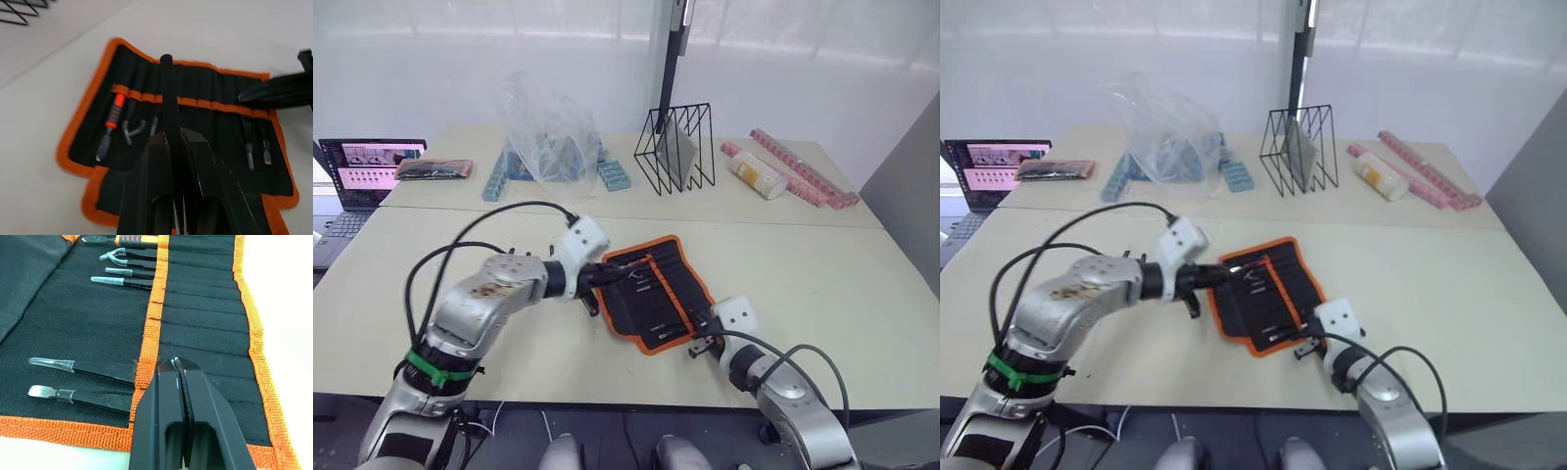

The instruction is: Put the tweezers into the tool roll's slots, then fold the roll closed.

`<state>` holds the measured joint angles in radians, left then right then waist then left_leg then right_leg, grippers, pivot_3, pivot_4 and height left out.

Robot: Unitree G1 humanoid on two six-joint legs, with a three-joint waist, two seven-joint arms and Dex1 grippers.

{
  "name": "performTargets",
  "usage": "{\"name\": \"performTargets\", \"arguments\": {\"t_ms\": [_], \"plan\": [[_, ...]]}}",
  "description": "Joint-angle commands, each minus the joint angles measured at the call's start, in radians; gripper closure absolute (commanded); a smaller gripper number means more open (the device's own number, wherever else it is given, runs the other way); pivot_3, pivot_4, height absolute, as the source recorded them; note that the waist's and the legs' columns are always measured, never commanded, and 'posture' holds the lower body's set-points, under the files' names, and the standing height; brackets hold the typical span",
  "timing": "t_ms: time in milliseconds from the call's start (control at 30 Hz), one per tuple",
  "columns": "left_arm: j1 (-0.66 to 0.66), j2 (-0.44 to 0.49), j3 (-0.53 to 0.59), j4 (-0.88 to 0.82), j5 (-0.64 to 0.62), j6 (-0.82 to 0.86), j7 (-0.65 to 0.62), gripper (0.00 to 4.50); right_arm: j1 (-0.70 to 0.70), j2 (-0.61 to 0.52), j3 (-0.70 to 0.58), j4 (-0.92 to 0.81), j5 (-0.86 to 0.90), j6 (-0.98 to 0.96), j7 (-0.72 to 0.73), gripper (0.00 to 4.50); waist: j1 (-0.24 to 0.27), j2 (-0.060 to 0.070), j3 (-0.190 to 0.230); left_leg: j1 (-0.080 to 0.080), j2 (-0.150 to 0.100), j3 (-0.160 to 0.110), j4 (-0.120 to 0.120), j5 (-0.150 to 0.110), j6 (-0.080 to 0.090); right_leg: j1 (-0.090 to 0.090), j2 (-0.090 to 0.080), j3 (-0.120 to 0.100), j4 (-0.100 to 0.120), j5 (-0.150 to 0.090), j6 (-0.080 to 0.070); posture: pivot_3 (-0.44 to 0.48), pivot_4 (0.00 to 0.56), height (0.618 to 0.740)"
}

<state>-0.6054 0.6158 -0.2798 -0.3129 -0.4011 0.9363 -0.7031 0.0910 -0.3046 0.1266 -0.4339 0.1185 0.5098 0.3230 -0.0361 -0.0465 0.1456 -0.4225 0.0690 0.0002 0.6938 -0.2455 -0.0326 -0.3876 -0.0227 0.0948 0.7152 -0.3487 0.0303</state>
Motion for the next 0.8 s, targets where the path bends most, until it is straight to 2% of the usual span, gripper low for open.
{"name": "performTargets", "arguments": {"t_ms": [33,267,433,800], "plan": [[-0.066,0.027,-0.081,0.023,0.055,0.015,-0.039,4.46,0.049,0.002,0.051,0.049,-0.009,0.052,0.008,4.5,-0.001,0.0,0.0,0.0,0.0,0.0,0.0,0.0,0.0,0.0,0.0,0.0,0.0,0.0,0.0,0.0,0.15,0.684],[-0.198,0.024,-0.211,0.11,0.111,0.052,-0.13,4.46,0.084,0.011,0.047,0.023,-0.02,0.052,-0.017,4.5,0.001,0.002,0.001,-0.001,0.0,0.0,0.0,0.0,0.0,0.0,0.0,0.0,-0.001,0.0,0.0,0.0,0.15,0.684],[-0.237,0.009,-0.273,0.171,0.156,0.038,-0.167,4.46,0.103,0.025,0.047,0.008,-0.027,0.051,-0.036,4.5,0.002,0.002,0.001,-0.001,0.0,0.0,0.0,0.0,0.0,0.0,0.0,0.0,-0.002,0.0,0.0,0.0,0.15,0.684],[-0.319,-0.103,-0.343,0.344,0.274,-0.03,-0.182,4.46,0.117,0.038,0.053,-0.009,-0.038,0.056,-0.054,4.5,0.015,0.002,0.001,-0.002,0.0,0.0,0.0,0.0,0.0,0.0,0.0,0.001,-0.004,0.0,0.0,0.0,0.15,0.684]]}}
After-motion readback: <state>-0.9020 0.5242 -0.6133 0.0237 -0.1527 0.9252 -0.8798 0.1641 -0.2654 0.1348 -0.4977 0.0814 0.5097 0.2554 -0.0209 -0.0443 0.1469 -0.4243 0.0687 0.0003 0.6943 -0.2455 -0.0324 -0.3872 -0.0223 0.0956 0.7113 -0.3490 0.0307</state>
